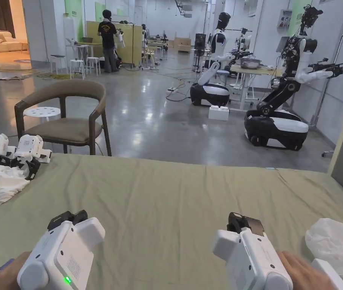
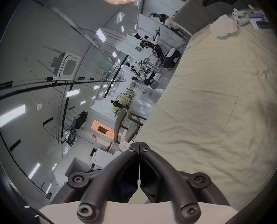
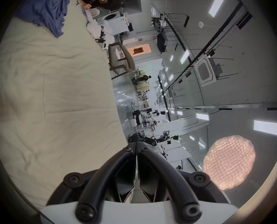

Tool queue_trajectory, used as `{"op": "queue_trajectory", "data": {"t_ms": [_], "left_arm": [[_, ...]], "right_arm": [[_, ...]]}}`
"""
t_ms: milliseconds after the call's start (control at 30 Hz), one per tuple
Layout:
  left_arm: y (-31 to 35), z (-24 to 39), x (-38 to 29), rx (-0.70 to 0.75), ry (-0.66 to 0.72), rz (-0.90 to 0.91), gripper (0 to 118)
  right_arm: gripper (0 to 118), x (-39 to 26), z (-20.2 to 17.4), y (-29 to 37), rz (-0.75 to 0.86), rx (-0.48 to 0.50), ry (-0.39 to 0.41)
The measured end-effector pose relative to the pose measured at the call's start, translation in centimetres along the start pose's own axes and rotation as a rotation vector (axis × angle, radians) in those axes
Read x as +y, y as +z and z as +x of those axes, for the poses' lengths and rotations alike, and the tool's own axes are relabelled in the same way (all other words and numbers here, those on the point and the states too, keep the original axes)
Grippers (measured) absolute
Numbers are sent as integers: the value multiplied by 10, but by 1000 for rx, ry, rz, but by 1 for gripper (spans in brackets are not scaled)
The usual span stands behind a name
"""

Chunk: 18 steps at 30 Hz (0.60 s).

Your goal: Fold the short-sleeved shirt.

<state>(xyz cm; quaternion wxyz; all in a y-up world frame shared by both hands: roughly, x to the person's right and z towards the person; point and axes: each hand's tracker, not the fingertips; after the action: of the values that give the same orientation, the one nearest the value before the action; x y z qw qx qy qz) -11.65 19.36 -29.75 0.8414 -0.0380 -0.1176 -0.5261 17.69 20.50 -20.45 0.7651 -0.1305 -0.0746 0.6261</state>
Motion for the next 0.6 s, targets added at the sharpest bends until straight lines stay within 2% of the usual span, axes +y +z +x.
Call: {"op": "queue_trajectory", "data": {"t_ms": [67, 100, 200, 267, 333, 400, 433, 533, 600], "left_arm": [[1, -2, -1, 11, 20, 4, 0], [2, -6, -1, 8, 79, 20, 0], [4, -19, -3, -50, 478, 56, 0], [5, -31, -10, -103, 789, 90, 0], [6, -37, -18, -131, 1088, 120, 0], [9, -36, -26, -131, 1289, 144, 0], [11, -34, -28, -108, 1328, 149, 0], [19, -30, -26, -54, 1404, 164, 0], [19, -31, -26, -72, 1461, 177, 0]], "right_arm": [[1, 1, 2, 8, -18, 12, -58], [1, 2, 1, 10, -37, 4, -110], [1, 2, 5, 14, -62, 30, -343], [1, -2, 4, 3, -96, 59, -551], [1, -7, 8, -2, -113, 81, -819], [1, -13, 11, 2, -92, 80, -1089], [1, -16, 10, 4, -75, 65, -1201], [1, -18, 10, 11, -94, -9, -1341], [0, -20, 13, 12, -98, -37, -1408]]}}
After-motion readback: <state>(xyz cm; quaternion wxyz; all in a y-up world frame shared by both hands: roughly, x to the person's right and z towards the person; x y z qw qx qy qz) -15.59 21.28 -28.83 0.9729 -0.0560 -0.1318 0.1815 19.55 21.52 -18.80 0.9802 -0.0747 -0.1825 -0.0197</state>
